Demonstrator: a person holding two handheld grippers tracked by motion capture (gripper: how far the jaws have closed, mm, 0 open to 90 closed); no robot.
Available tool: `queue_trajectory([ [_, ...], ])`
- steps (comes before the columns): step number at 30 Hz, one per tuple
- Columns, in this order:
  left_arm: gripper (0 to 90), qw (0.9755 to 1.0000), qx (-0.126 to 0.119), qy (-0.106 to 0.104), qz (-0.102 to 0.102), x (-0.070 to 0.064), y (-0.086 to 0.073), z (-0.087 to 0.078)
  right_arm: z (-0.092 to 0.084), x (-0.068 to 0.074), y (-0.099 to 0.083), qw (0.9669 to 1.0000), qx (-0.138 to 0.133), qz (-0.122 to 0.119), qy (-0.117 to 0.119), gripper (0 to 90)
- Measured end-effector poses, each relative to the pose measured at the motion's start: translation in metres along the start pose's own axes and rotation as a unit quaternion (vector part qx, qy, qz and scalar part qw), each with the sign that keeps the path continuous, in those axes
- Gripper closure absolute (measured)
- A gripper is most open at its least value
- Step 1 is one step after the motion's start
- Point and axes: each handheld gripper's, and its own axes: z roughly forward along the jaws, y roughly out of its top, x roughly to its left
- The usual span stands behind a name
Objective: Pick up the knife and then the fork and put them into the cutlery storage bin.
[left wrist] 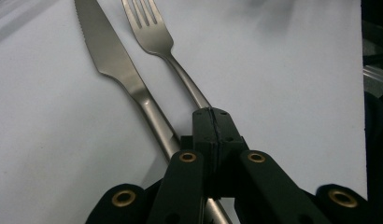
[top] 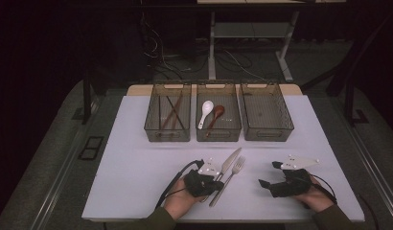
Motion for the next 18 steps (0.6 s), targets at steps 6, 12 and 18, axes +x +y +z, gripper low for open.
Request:
queue_trajectory([
  [6, 89.4, 0.9998, 0.008, 0.016, 0.007, 0.005, -0.001, -0.005, -0.001, 0.0, 0.0, 1.0, -0.002, 0.0, -0.001, 14.0],
  [12, 89.4, 0.999, 0.011, 0.042, -0.003, 0.014, -0.004, -0.011, -0.001, -0.001, 0.0, 1.0, -0.002, 0.0, -0.001, 14.0],
  [18, 89.4, 0.9989, 0.009, 0.043, -0.017, 0.023, -0.008, -0.017, -0.001, -0.001, -0.001, 1.0, -0.001, 0.001, 0.0, 14.0],
])
